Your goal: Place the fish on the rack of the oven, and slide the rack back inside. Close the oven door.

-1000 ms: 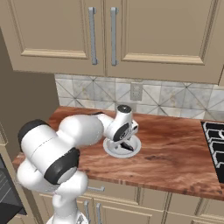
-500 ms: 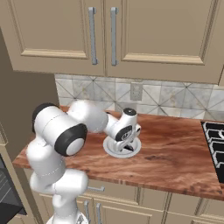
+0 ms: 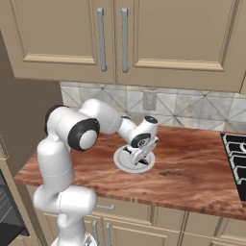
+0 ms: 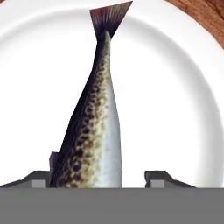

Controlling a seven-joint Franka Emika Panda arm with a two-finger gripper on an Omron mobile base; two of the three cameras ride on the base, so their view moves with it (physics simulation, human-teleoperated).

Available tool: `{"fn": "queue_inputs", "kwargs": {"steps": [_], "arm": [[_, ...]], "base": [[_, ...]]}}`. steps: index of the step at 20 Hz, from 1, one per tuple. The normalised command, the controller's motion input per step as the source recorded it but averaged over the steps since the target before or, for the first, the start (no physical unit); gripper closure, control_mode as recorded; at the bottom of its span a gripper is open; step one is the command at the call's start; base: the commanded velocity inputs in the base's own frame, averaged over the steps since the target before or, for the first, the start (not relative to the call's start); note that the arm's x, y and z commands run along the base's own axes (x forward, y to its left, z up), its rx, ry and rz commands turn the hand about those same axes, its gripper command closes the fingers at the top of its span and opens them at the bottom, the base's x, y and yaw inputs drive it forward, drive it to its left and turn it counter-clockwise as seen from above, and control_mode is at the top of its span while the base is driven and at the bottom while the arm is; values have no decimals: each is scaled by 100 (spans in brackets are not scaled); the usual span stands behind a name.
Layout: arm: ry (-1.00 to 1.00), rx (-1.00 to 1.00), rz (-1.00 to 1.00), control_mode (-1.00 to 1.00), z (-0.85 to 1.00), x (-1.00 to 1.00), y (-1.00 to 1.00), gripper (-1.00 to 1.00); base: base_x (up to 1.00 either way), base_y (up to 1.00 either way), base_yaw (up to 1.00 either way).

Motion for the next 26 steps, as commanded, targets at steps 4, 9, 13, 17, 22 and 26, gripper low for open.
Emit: {"fn": "queue_inputs", "kwargs": {"steps": [4, 9, 13, 17, 22, 26], "arm": [[-5, 0, 1, -100, -18, 11, 0, 100], [-9, 0, 1, -100, -10, -5, 2, 100], [-8, 0, 6, -100, 50, -56, 7, 100], [-10, -3, 10, -100, 87, -62, 20, 100], [-21, -5, 11, -100, 95, -71, 49, 100], [-45, -6, 5, -100, 45, -94, 88, 100]], "base": [[0, 0, 0], [0, 0, 0], [0, 0, 0], [0, 0, 0], [0, 0, 0], [0, 0, 0]]}}
